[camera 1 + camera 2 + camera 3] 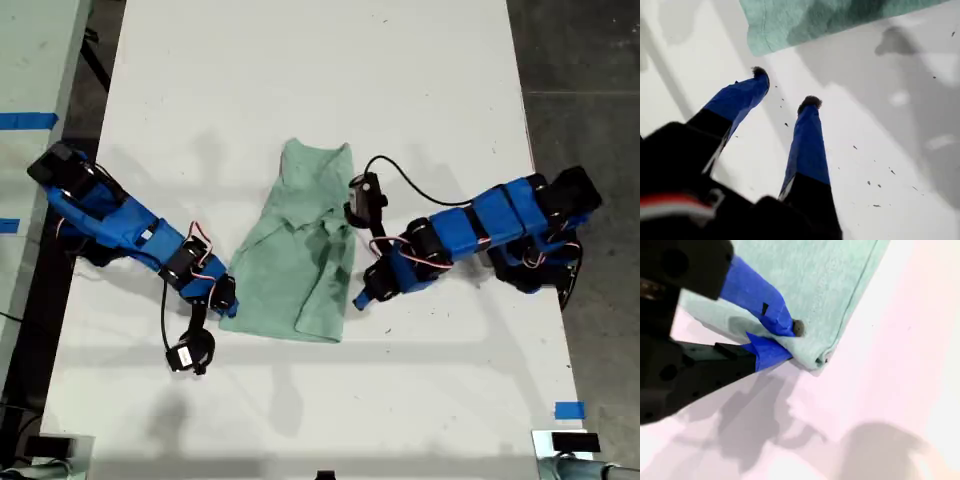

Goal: Fold tshirt

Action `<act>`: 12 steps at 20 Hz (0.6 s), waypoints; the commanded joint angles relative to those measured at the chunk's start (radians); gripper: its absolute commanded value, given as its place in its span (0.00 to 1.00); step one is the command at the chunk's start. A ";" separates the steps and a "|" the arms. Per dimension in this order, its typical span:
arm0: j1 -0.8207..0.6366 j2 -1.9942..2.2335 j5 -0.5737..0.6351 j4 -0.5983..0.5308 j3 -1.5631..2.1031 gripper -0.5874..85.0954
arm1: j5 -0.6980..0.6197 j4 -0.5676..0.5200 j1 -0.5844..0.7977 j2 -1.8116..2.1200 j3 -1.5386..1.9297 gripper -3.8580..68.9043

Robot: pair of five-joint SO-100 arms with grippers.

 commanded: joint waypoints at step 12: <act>-0.008 0.397 -0.049 0.459 -0.109 0.01 | -0.002 -0.077 -0.012 0.135 0.037 0.28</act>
